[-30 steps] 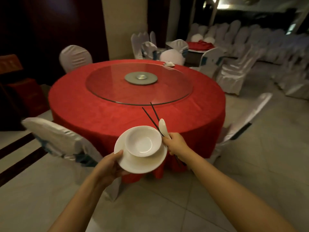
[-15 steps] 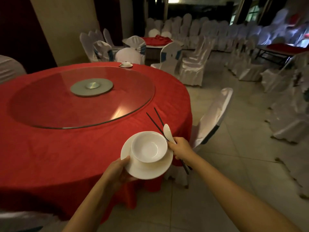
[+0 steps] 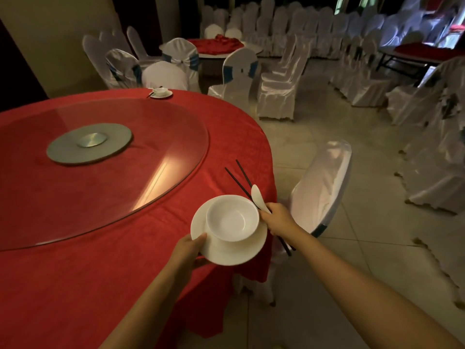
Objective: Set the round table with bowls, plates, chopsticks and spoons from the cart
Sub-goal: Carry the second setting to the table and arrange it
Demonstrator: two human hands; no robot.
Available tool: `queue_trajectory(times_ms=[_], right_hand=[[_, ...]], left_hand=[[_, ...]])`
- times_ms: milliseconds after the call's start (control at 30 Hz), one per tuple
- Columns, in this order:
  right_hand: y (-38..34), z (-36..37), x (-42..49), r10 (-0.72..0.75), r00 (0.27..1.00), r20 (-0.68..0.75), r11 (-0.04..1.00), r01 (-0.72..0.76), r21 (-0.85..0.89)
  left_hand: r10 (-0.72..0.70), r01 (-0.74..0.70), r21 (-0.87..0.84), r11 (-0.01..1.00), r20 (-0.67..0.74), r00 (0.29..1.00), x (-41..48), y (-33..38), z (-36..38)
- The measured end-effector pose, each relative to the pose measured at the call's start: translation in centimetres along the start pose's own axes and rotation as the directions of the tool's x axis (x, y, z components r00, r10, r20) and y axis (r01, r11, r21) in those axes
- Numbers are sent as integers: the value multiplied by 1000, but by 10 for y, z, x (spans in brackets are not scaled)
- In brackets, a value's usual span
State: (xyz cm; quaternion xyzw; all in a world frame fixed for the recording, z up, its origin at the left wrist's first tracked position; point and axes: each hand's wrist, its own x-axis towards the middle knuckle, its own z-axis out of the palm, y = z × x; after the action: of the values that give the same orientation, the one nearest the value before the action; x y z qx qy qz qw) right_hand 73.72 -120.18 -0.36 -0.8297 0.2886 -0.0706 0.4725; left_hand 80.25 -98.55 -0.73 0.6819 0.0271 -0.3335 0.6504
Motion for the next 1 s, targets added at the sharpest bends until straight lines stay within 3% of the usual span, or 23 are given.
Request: queue_trajectory(times_ms=[367, 700, 1000], right_hand=[[39, -50, 183, -68, 980, 185, 992, 86, -91], [53, -47, 284, -70, 953, 295, 984, 115, -137], [64, -27, 358, -33, 921, 388, 977, 111, -181]], left_hand=[[-28, 37, 35, 999, -222, 975, 128, 21, 94], [-194, 188, -47, 981, -284, 939, 204, 33, 124], [-231, 238, -22, 971, -331, 915, 272, 25, 130]])
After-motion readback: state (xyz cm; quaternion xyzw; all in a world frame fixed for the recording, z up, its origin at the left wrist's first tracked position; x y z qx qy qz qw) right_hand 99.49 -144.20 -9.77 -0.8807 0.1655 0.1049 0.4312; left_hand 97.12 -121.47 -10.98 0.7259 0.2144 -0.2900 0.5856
